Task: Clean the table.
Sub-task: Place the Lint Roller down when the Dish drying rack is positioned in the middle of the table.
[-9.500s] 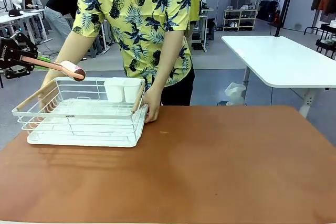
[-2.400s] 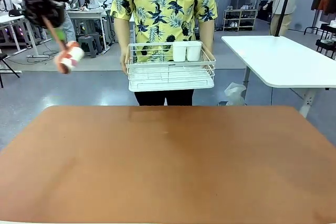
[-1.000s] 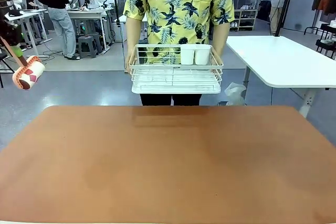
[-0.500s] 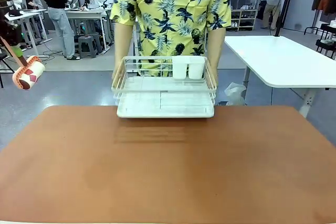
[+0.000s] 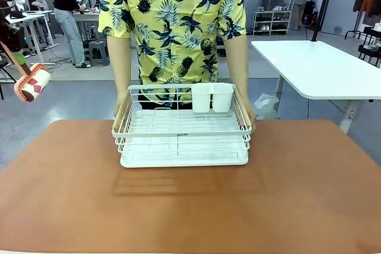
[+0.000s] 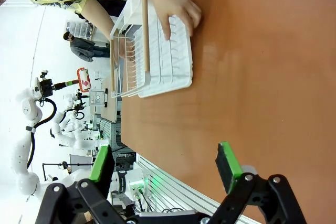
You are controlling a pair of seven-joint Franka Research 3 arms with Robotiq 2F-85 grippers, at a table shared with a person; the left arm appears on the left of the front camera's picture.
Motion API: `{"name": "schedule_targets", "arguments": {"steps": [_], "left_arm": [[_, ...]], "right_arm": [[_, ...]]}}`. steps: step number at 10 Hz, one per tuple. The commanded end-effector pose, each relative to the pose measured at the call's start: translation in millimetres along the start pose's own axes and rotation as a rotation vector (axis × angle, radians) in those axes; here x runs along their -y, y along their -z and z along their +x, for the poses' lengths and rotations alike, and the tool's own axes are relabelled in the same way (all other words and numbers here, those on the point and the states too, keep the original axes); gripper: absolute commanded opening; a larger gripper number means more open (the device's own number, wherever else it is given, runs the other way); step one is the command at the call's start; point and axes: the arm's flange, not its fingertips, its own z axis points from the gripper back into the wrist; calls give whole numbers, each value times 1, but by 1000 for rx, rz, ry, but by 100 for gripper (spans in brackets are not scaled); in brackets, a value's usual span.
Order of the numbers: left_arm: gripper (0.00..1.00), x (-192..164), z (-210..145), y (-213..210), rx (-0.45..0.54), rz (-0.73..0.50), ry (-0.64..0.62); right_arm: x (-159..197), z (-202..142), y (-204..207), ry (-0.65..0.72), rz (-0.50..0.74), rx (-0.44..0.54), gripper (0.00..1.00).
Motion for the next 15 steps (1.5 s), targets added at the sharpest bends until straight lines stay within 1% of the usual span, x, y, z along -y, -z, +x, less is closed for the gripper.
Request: {"name": "schedule_targets", "arguments": {"steps": [1, 7, 8, 9, 10, 11, 12, 13, 14, 15], "left_arm": [[21, 1, -1, -5, -13, 17, -8], [21, 1, -1, -5, -13, 17, -8], [21, 0, 0, 0, 0, 0, 0], [21, 2, 10, 0, 19, -33, -190], [21, 3, 24, 3, 95, -21, -460], [21, 4, 40, 7, 183, 31, -786], [21, 5, 49, 14, 220, 46, -993], [21, 8, 53, 22, 225, 33, -1141], [21, 12, 56, 36, 255, 18, -1284], [21, 16, 54, 57, 248, 4, -1405]], "right_arm": [[-3, -1, -1, 2, 13, 4, 100], [-3, -1, -1, 2, 13, 4, 100], [-3, -1, -1, 2, 13, 4, 100], [-3, -1, -1, 2, 13, 4, 100], [-3, -1, -1, 2, 13, 4, 100], [-3, -1, -1, 2, 13, 4, 100], [-3, -1, -1, 2, 13, 4, 100], [-3, -1, -1, 2, 13, 4, 100], [-3, -1, -1, 2, 13, 4, 100], [-3, -1, -1, 2, 13, 4, 100]]}}
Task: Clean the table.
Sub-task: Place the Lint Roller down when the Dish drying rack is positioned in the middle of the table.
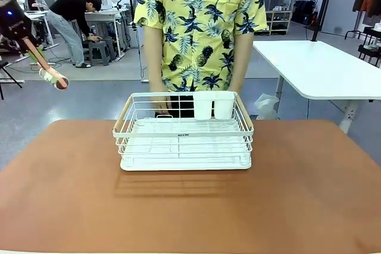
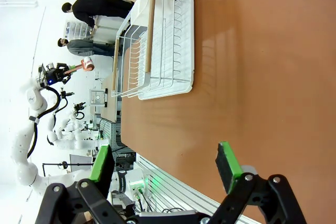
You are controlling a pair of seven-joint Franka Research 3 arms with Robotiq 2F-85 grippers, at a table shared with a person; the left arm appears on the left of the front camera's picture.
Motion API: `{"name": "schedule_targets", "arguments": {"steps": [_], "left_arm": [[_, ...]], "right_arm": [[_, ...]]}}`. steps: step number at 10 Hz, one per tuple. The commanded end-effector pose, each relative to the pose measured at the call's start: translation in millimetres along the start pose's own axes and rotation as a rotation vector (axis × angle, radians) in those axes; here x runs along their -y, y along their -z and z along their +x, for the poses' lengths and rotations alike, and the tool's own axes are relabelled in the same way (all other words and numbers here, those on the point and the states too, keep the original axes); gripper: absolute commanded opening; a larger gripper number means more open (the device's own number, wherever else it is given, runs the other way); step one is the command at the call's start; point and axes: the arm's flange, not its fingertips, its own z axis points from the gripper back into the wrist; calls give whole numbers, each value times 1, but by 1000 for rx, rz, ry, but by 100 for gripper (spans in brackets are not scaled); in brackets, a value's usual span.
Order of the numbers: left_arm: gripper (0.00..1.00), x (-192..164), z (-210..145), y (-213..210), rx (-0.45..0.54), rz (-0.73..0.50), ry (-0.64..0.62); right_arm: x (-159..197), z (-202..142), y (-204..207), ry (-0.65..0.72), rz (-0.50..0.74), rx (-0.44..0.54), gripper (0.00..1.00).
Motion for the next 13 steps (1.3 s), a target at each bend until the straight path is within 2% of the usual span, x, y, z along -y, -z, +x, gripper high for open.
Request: {"name": "schedule_targets", "arguments": {"steps": [1, 5, 11, 13], "left_arm": [[21, -1, -22, 30, 177, -78, -407], [21, -33, -33, 81, 114, -182, -492], [21, -63, -42, 142, 63, -165, -496], [21, -73, -45, 158, 39, -116, -513]], "right_arm": [[-3, -1, -1, 2, 13, 5, 100], [-3, -1, -1, 2, 13, 5, 100], [-3, -1, -1, 2, 13, 5, 100], [-3, -1, -1, 2, 13, 5, 100]]}}
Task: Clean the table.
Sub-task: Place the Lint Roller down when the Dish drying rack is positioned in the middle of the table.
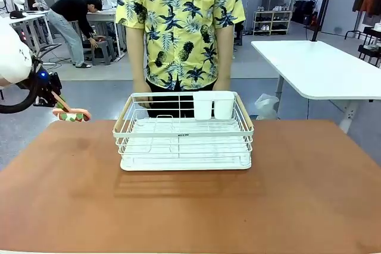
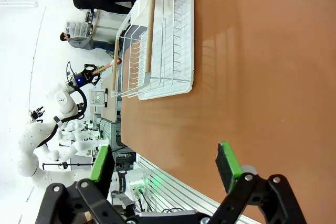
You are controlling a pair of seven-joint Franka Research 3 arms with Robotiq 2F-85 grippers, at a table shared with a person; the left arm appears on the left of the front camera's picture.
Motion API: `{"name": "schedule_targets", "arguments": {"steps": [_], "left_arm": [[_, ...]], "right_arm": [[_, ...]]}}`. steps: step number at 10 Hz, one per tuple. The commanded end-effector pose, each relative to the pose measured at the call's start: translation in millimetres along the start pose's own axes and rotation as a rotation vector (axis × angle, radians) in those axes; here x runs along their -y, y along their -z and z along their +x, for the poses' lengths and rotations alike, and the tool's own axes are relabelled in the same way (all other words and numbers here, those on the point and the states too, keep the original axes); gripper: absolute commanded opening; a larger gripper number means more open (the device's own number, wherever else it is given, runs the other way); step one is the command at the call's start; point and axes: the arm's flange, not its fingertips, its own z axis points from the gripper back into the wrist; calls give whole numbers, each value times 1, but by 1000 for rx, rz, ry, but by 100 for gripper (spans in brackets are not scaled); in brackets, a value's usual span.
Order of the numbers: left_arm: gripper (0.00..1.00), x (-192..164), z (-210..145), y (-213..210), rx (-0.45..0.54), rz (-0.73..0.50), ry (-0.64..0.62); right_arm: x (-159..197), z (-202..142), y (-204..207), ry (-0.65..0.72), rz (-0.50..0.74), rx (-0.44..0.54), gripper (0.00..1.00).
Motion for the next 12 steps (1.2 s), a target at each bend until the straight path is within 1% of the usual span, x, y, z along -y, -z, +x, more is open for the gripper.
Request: {"name": "schedule_targets", "arguments": {"steps": [1, 2, 3, 6, 7, 8, 9, 10, 11, 12], "left_arm": [[21, -19, 7, 14, -21, 30, 18], [21, -24, 5, 21, -16, 63, 51], [21, -26, 4, 24, -22, 107, 48], [21, -34, -2, 27, -15, 169, 62], [48, -35, -3, 24, -11, 177, 69], [81, -38, -4, 21, -1, 184, 72], [100, -39, -4, 17, 9, 198, 65], [100, -42, -7, 11, 8, 207, 68], [100, -45, -10, 2, -32, 292, 54], [100, -49, -15, -6, -34, 308, 60]], "right_arm": [[-3, -1, -1, 2, 13, 5, 100], [-3, -1, -1, 2, 13, 5, 100], [-3, -1, -1, 2, 13, 5, 100], [-3, -1, -1, 2, 13, 5, 100], [-3, -1, -1, 2, 13, 5, 100], [-3, -1, -1, 2, 13, 5, 100], [-3, -1, -1, 2, 13, 5, 100], [-3, -1, -1, 2, 13, 5, 100], [-3, -1, -1, 2, 13, 5, 100], [-3, -1, -1, 2, 13, 5, 100]]}}
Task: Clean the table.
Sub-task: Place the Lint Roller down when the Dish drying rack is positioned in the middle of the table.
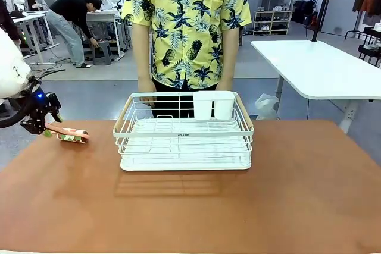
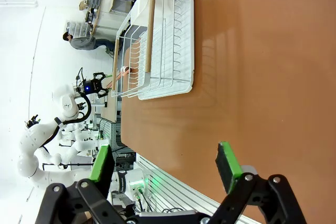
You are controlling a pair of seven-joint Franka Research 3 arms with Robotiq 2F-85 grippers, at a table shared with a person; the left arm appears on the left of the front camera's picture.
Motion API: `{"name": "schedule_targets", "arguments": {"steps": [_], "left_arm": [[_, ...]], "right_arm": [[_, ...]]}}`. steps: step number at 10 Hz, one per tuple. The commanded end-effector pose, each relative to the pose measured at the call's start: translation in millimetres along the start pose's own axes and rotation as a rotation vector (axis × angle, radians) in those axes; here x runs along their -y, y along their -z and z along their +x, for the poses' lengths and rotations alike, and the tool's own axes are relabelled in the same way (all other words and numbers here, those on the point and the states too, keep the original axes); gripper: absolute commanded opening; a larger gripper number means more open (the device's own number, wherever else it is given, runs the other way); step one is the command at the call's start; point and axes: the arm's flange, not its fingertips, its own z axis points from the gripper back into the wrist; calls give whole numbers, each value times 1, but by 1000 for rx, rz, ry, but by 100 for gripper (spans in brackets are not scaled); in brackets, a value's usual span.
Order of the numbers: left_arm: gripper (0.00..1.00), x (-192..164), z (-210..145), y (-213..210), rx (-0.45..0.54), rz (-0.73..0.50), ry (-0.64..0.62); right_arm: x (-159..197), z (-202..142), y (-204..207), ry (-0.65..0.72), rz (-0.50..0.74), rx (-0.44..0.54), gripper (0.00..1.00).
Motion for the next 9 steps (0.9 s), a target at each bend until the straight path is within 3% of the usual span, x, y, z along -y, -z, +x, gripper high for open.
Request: {"name": "schedule_targets", "arguments": {"steps": [1, 4, 6, 7, 9], "left_arm": [[100, -5, -16, -36, -26, 69, -14], [100, -3, -18, -49, 78, 152, -51], [100, 5, -16, -50, 67, 147, -68], [100, 17, -2, -49, 32, 67, -33], [100, -3, -14, -48, 57, 122, -45]], "right_arm": [[-3, -1, -1, 2, 13, 5, 100], [-3, -1, -1, 2, 13, 5, 100], [-3, -1, -1, 2, 13, 5, 100], [-3, -1, -1, 2, 13, 5, 100], [-3, -1, -1, 2, 13, 5, 100]]}}
